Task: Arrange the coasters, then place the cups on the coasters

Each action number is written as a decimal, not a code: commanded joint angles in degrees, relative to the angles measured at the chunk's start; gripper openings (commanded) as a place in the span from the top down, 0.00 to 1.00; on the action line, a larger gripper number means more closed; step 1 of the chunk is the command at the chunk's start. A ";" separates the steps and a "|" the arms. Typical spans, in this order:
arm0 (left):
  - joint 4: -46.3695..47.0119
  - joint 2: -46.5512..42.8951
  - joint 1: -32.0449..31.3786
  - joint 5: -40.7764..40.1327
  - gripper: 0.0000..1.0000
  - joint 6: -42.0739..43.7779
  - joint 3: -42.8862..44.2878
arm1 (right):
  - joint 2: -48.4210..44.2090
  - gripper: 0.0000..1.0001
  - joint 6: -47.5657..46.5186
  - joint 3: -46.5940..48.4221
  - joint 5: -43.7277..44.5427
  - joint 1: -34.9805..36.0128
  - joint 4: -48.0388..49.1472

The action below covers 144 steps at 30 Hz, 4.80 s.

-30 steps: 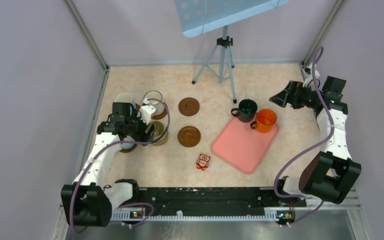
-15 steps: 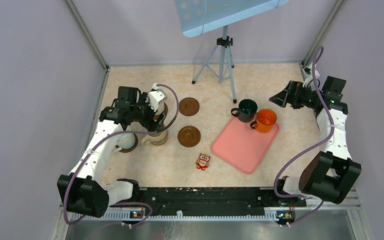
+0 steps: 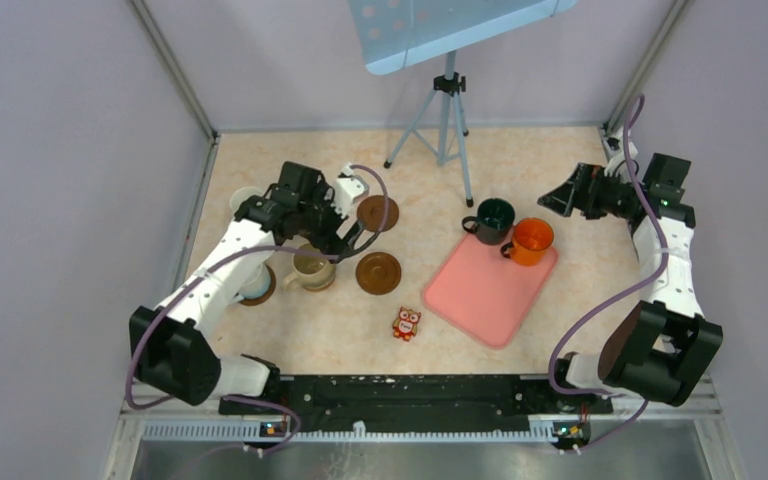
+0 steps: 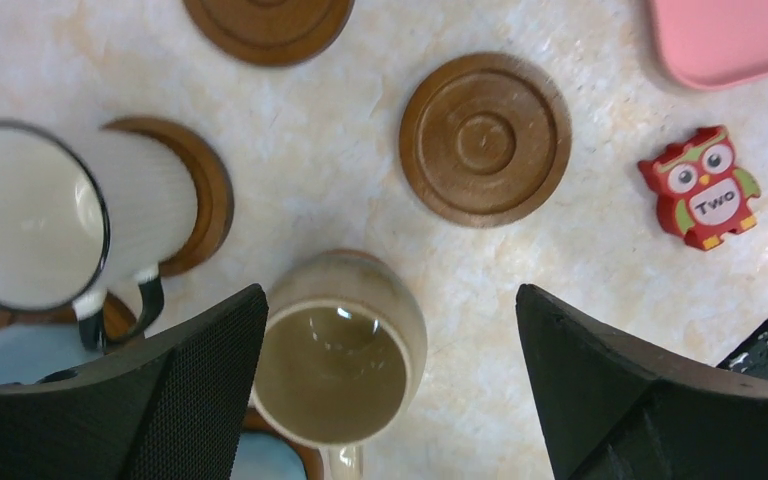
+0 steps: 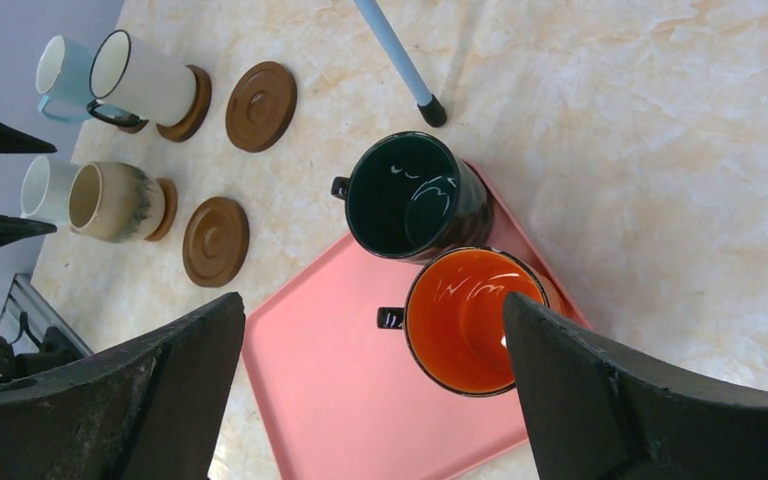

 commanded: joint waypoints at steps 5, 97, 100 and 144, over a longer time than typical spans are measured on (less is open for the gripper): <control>-11.60 -12.64 12.89 0.95 0.01 4.66 -6.69 | -1.13 0.02 -1.00 -0.69 -0.89 -0.52 0.88; 4.97 37.23 -16.09 10.95 0.01 12.67 46.38 | -1.48 0.02 -1.79 0.86 1.24 -0.57 0.27; 6.04 40.11 -17.78 10.92 0.01 14.60 46.57 | -1.61 0.02 -1.79 0.41 1.29 -0.56 0.58; 3.03 61.20 -24.31 4.72 0.77 9.55 60.33 | -1.61 0.02 -2.14 -0.38 0.96 -0.57 0.61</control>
